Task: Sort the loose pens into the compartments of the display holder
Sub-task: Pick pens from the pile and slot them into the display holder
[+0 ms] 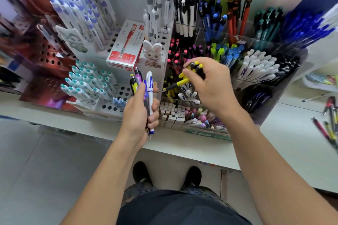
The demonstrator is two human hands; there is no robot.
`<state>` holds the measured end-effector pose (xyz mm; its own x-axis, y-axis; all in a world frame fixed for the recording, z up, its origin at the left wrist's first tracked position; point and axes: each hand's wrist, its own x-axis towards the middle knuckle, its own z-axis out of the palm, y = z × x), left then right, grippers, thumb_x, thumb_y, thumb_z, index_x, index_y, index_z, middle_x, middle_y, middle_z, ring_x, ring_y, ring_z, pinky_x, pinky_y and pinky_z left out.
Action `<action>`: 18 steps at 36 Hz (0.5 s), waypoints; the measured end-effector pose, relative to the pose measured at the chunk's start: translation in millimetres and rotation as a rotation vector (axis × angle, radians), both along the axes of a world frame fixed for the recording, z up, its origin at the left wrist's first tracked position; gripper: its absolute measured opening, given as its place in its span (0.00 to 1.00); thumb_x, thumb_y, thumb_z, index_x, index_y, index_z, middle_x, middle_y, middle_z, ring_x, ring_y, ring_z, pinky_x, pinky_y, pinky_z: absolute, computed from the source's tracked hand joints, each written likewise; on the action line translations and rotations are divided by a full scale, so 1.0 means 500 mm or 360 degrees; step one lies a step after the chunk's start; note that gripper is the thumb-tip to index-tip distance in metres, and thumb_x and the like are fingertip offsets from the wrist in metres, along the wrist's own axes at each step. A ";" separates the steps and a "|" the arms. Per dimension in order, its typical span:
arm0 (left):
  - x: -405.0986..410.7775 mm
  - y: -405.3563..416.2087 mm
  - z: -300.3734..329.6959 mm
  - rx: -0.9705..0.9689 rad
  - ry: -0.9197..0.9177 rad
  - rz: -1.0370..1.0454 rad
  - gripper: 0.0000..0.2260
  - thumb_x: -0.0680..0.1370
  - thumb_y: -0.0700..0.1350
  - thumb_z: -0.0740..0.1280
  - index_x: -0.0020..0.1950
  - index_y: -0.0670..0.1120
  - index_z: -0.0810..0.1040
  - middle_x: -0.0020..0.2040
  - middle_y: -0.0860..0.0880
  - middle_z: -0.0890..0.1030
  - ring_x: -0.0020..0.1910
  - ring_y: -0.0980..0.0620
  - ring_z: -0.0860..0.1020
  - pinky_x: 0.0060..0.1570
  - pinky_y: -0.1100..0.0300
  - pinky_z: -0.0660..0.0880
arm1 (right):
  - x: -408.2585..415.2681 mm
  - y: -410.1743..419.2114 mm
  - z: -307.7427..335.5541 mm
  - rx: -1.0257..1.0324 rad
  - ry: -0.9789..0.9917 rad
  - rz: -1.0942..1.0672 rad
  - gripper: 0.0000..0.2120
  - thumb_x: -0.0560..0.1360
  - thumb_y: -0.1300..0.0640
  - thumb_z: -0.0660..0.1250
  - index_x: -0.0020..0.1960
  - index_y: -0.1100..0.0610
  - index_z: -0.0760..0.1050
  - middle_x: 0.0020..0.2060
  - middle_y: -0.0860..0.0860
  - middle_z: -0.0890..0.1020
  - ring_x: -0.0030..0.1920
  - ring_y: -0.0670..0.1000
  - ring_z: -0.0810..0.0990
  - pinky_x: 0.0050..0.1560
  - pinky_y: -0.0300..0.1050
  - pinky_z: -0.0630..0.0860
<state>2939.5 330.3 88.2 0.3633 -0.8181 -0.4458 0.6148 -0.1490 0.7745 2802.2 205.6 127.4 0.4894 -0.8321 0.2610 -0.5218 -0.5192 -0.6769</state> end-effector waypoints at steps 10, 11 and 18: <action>-0.003 0.012 0.004 0.0045 -0.0061 -0.0016 0.18 0.85 0.57 0.56 0.56 0.45 0.77 0.31 0.51 0.68 0.22 0.56 0.60 0.19 0.65 0.57 | 0.015 -0.034 0.001 -0.0097 0.0390 0.0246 0.10 0.81 0.58 0.70 0.60 0.59 0.77 0.41 0.49 0.80 0.35 0.39 0.76 0.40 0.30 0.71; -0.004 0.011 0.005 0.0043 -0.0066 -0.0013 0.18 0.85 0.57 0.56 0.56 0.45 0.77 0.31 0.51 0.68 0.22 0.56 0.60 0.19 0.65 0.58 | 0.012 -0.038 0.003 -0.0124 0.0359 0.0222 0.09 0.80 0.58 0.70 0.59 0.59 0.76 0.39 0.48 0.79 0.33 0.36 0.75 0.38 0.28 0.69; -0.008 0.004 0.006 0.0055 -0.0093 -0.0001 0.18 0.85 0.57 0.57 0.56 0.45 0.77 0.32 0.50 0.69 0.22 0.56 0.61 0.19 0.65 0.58 | 0.027 -0.018 -0.024 -0.0365 0.0591 0.0479 0.09 0.79 0.61 0.70 0.59 0.62 0.78 0.47 0.56 0.83 0.49 0.57 0.79 0.51 0.54 0.78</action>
